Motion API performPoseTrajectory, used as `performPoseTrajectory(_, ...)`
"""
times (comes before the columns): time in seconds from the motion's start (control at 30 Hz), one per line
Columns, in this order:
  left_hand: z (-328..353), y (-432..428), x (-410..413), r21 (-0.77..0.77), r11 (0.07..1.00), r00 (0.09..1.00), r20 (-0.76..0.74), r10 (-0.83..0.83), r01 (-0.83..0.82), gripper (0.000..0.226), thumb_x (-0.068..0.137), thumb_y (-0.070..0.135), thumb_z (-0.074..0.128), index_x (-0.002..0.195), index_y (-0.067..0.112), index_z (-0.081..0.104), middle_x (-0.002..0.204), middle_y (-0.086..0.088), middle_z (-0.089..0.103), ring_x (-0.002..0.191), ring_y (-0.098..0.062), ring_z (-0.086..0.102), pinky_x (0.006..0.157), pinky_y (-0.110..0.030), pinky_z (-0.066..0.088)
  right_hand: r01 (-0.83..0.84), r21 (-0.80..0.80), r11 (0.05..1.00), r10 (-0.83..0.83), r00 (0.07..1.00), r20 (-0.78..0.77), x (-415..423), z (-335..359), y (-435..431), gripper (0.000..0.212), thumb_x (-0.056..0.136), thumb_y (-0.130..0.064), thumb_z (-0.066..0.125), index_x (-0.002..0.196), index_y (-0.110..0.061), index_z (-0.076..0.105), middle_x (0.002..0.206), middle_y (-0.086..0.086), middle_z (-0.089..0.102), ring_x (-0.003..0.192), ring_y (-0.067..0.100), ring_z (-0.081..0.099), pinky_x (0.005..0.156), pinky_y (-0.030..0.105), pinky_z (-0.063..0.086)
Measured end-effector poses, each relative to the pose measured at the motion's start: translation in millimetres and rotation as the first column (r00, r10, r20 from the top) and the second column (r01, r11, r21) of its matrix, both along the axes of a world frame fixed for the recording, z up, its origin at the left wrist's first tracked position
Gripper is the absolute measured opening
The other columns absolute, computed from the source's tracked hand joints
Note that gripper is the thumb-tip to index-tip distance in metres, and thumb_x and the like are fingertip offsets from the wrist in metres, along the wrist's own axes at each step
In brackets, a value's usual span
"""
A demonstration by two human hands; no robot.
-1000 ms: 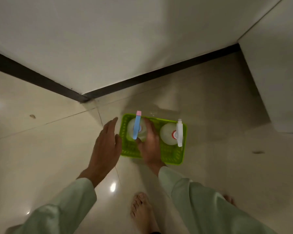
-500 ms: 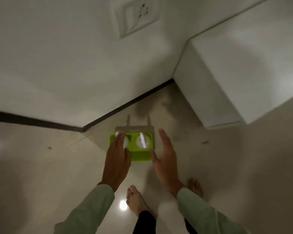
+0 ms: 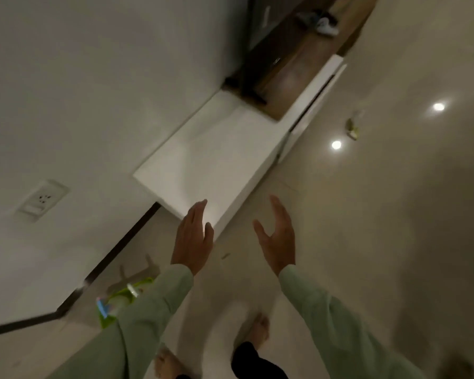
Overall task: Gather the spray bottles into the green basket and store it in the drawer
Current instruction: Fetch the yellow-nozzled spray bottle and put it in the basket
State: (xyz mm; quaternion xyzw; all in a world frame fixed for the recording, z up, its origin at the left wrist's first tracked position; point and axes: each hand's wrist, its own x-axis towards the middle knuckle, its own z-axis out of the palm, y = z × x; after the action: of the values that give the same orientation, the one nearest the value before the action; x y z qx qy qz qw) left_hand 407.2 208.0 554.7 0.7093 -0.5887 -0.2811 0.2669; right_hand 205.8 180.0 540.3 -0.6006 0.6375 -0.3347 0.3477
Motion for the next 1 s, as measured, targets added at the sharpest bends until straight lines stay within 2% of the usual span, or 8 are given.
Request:
performPoseTrajectory(0.2, 58, -104, -142, -0.016, 0.983, 0.983, 0.038, -0.181, 0.182, 0.051, 0.096, 0.014, 0.047, 0.146, 0.014, 0.038, 0.150, -0.004, 0.044, 0.138, -0.021, 0.041, 0.118, -0.036, 0.028, 0.116, -0.005, 0.993, -0.116, 0.991, -0.070, -142, 53, -74, 0.076, 0.090, -0.026, 0.072, 0.155, -0.023, 0.033, 0.160, 0.004, 0.036, 0.148, 0.019, 0.031, 0.121, 0.036, 0.029)
performPoseTrajectory(0.3, 75, -155, -208, -0.007, 0.962, 0.961, 0.049, -0.271, 0.271, 0.054, 0.094, 0.022, 0.043, 0.146, 0.012, 0.038, 0.150, -0.008, 0.044, 0.138, -0.025, 0.042, 0.117, -0.039, 0.030, 0.148, 0.025, 0.989, -0.146, 0.986, -0.086, -209, 69, -107, 0.075, 0.090, -0.027, 0.072, 0.154, -0.024, 0.034, 0.160, 0.004, 0.037, 0.147, 0.020, 0.034, 0.120, 0.035, 0.031)
performPoseTrajectory(0.5, 69, -274, -327, 0.005, 0.937, 0.937, 0.004, -0.349, 0.349, 0.054, 0.095, 0.019, 0.048, 0.147, 0.014, 0.037, 0.151, -0.011, 0.043, 0.137, -0.028, 0.043, 0.114, -0.047, 0.034, 0.206, 0.045, 0.977, -0.196, 0.967, -0.164, -351, 83, -191, 0.074, 0.090, -0.026, 0.071, 0.155, -0.024, 0.034, 0.159, 0.003, 0.038, 0.146, 0.020, 0.035, 0.120, 0.036, 0.031)
performPoseTrajectory(0.63, 54, -369, -403, 0.045, 0.921, 0.922, -0.002, -0.386, 0.386, 0.060, 0.090, 0.029, 0.040, 0.148, 0.012, 0.037, 0.150, -0.012, 0.043, 0.137, -0.028, 0.042, 0.115, -0.044, 0.034, 0.225, 0.069, 0.972, -0.204, 0.951, -0.231, -438, 81, -278, 0.075, 0.090, -0.021, 0.071, 0.155, -0.021, 0.034, 0.159, 0.004, 0.038, 0.147, 0.021, 0.035, 0.119, 0.035, 0.031)
performPoseTrajectory(0.8, 42, -465, -482, 0.081, 0.908, 0.909, 0.031, -0.415, 0.411, 0.054, 0.094, 0.015, 0.051, 0.146, 0.010, 0.039, 0.150, -0.013, 0.044, 0.136, -0.029, 0.044, 0.113, -0.042, 0.035, 0.186, 0.089, 0.979, -0.149, 0.937, -0.316, -520, 75, -383, 0.075, 0.089, -0.018, 0.070, 0.155, -0.018, 0.034, 0.160, 0.007, 0.038, 0.148, 0.023, 0.033, 0.119, 0.038, 0.031)
performPoseTrajectory(1.0, 36, -575, -556, 0.125, 0.925, 0.929, 0.048, -0.368, 0.360, 0.053, 0.093, 0.011, 0.053, 0.145, 0.009, 0.041, 0.149, -0.014, 0.045, 0.139, -0.028, 0.041, 0.117, -0.038, 0.030, 0.064, 0.192, 0.979, 0.012, 0.929, -0.369, -589, 54, -515, 0.078, 0.088, -0.019, 0.070, 0.156, -0.023, 0.032, 0.160, 0.008, 0.036, 0.148, 0.024, 0.033, 0.118, 0.039, 0.033)
